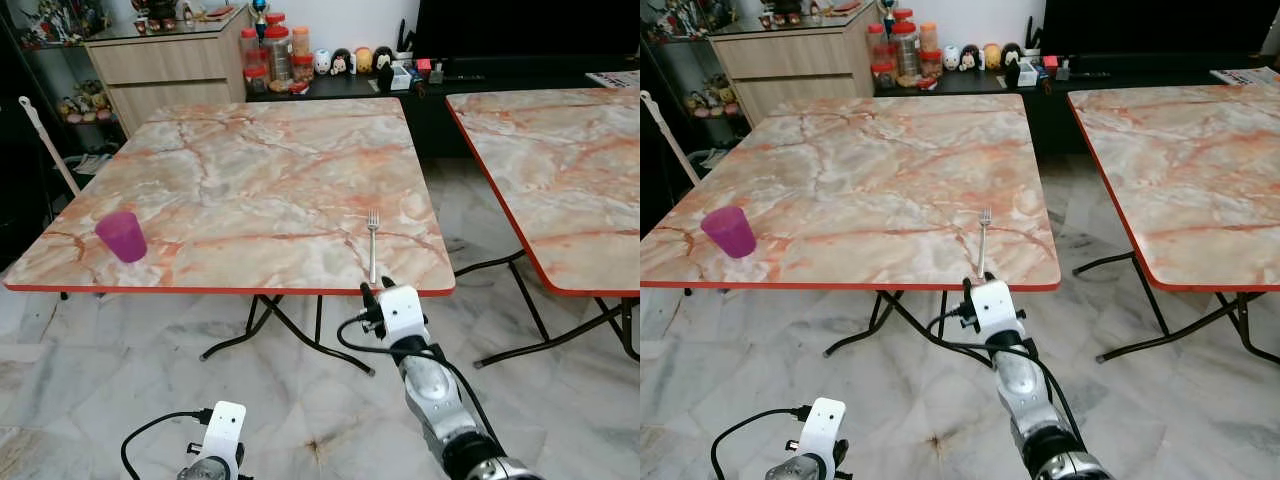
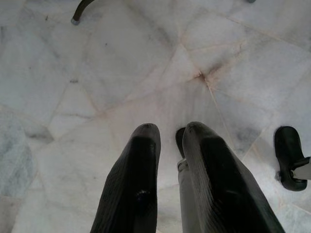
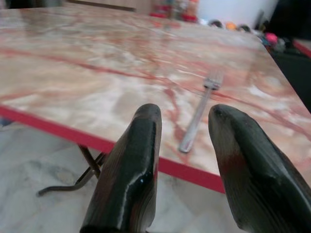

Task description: Setting the table

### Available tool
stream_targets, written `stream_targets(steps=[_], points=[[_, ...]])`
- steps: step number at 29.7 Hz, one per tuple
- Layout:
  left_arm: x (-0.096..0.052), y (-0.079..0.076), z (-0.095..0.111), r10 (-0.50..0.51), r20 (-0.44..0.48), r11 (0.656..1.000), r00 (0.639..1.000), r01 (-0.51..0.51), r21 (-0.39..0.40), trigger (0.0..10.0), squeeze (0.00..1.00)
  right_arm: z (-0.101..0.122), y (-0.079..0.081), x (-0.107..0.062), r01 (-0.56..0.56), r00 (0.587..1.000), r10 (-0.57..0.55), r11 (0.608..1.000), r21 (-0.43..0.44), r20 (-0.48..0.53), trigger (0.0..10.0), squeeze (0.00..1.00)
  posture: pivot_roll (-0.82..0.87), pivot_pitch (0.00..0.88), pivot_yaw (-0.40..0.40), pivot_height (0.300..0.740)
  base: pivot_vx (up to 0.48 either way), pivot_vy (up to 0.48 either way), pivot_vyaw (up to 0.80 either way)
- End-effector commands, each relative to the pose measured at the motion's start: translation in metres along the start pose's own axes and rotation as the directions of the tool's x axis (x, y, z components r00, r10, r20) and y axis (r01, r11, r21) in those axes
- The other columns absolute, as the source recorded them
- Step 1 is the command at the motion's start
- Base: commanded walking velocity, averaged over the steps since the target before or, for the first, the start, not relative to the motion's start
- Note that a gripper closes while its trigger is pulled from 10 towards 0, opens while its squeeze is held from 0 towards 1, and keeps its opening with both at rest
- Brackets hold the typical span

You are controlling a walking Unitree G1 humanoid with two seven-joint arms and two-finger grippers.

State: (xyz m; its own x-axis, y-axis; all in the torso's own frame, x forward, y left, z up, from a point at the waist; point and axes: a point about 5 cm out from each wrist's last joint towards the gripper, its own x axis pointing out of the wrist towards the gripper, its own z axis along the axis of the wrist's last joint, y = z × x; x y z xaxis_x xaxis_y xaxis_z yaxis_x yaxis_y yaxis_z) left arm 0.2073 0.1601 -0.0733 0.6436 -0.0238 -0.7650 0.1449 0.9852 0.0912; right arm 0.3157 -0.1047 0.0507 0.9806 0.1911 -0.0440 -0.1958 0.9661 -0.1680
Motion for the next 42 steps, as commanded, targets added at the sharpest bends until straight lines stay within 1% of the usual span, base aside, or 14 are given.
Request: stream_targets(steps=[1,7,10,12,19,23,38,42], points=[[0.0,0.005,-0.001,0.025,-0.005,1.0,1.0,-0.025,-0.011,10.0,0.0,0.007,0.001,0.009,0.036,0.999,-0.035,0.997,0.067,-0.02,10.0,0.0,-0.05,0.0,0.057,0.74,0.266,0.0,0.0],[0.0,0.006,-0.001,0.03,-0.006,0.999,1.0,-0.03,-0.021,10.0,0.0,0.012,0.008,0.012,0.004,1.0,-0.003,0.997,0.076,-0.008,10.0,0.0,-0.05,0.0,0.057,0.74,0.283,0.0,0.0],[0.0,0.006,-0.001,0.031,-0.005,0.999,1.0,-0.031,-0.021,10.0,0.0,0.011,0.008,0.012,0.005,1.0,-0.004,0.997,0.076,-0.013,10.0,0.0,-0.05,0.0,0.056,0.74,0.326,0.0,-0.17],[0.0,0.006,-0.001,0.03,-0.005,0.999,1.0,-0.03,-0.021,10.0,0.0,0.011,0.007,0.012,0.01,1.0,-0.009,0.995,0.096,-0.017,10.0,0.0,-0.05,0.0,0.058,0.74,0.375,0.0,-0.42],[0.0,0.006,-0.001,0.028,-0.006,0.999,1.0,-0.028,-0.016,10.0,0.0,0.01,0.007,0.011,0.013,1.0,-0.012,0.996,0.089,-0.012,10.0,0.0,-0.06,0.0,0.062,0.74,0.378,0.0,0.0],[0.0,0.007,-0.001,0.027,-0.008,1.0,1.0,-0.027,-0.012,10.0,0.0,0.011,0.01,0.011,0.006,1.0,-0.006,0.995,0.098,-0.005,10.0,0.0,-0.06,0.0,0.07,0.74,0.382,0.0,0.0],[0.0,0.009,0.0,0.031,-0.004,1.0,1.0,-0.031,-0.006,10.0,0.0,0.013,0.012,0.012,-0.002,1.0,0.002,0.994,0.105,0.001,10.0,0.0,-0.05,0.0,0.075,0.74,0.375,0.0,0.0],[0.0,0.009,0.0,0.034,-0.003,0.999,0.999,-0.034,0.0,10.0,0.0,0.013,0.014,0.013,-0.008,1.0,0.009,0.995,0.104,-0.013,10.0,0.0,-0.06,0.0,0.075,0.74,0.066,0.0,0.0]])
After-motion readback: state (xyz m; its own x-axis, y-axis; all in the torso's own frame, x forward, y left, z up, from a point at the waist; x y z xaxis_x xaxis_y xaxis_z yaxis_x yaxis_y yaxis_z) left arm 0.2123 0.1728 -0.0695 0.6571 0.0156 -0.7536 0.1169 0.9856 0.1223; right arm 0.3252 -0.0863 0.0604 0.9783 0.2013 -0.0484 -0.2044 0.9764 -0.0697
